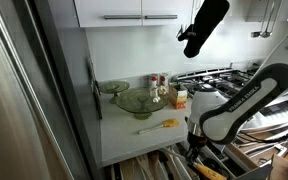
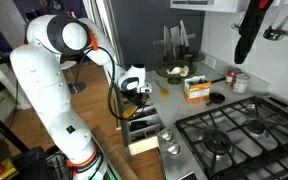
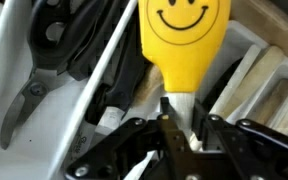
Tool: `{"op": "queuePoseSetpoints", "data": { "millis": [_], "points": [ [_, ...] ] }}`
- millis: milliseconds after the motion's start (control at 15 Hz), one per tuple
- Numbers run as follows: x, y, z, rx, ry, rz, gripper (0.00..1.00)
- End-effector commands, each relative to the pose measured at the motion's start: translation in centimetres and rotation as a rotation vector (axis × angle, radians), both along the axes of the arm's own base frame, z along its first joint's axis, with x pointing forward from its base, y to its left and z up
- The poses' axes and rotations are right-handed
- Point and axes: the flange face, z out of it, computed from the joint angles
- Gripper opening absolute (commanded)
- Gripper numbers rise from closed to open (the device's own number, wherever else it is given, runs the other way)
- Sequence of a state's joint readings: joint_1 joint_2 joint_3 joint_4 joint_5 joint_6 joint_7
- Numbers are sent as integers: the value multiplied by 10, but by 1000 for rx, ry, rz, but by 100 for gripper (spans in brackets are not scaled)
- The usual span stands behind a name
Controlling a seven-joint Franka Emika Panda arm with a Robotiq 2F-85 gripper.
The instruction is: Open the top left drawer, put the bigger orange spatula in the drawer and then close the drawer
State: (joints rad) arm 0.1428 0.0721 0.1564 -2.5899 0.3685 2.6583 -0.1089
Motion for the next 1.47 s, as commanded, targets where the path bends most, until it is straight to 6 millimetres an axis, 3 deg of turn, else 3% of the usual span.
{"op": "queuePoseSetpoints", "data": {
  "millis": [0,600,1267,1333,1400],
  "points": [
    [5,6,-3,1,-46,-76,6],
    [16,17,-12,59,-115,-238,6],
    [30,21,-7,140,-167,-445,6],
    [30,22,-7,147,-163,-452,36],
    [29,19,-7,142,-164,-447,51]
  ]
}}
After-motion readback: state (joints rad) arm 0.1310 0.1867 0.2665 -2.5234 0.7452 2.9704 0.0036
